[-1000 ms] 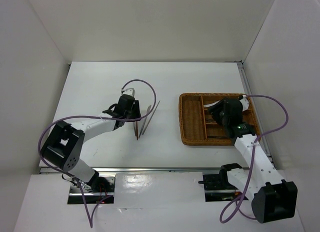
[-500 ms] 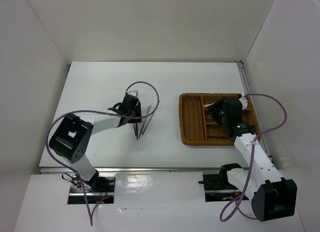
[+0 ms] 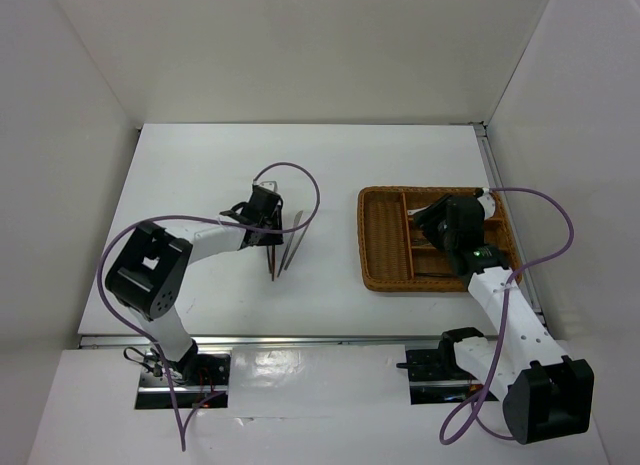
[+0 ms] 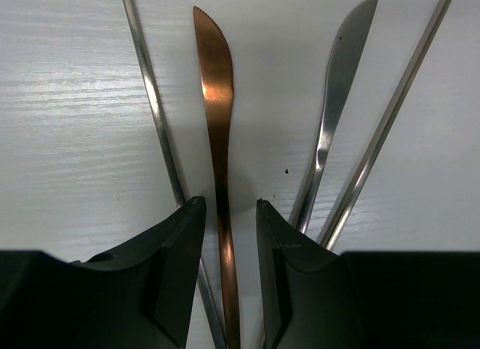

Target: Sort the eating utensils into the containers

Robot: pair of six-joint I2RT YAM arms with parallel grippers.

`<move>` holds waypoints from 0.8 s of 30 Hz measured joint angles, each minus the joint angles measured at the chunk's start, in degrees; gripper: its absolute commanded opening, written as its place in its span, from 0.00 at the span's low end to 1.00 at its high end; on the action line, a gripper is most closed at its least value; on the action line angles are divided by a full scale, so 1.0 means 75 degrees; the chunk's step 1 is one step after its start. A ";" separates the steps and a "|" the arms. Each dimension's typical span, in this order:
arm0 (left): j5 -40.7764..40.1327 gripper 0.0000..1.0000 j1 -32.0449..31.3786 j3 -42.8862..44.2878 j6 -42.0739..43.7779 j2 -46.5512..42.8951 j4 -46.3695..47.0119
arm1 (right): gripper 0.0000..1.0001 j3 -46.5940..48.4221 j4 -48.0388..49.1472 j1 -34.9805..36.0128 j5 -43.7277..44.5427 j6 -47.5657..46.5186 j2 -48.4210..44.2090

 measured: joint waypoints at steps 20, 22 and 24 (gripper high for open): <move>-0.0574 0.37 -0.0187 0.0793 0.0609 0.0539 -0.0889 | 0.61 -0.0003 0.0055 0.0000 0.0012 0.0000 -0.0017; -0.0597 0.34 -0.0216 0.0793 0.0612 0.0542 -0.0895 | 0.61 -0.0003 0.0055 0.0000 0.0023 0.0000 -0.0047; -0.0624 0.33 -0.0245 0.0813 0.0609 0.0557 -0.0915 | 0.61 -0.0003 0.0058 0.0000 0.0015 0.0000 -0.0099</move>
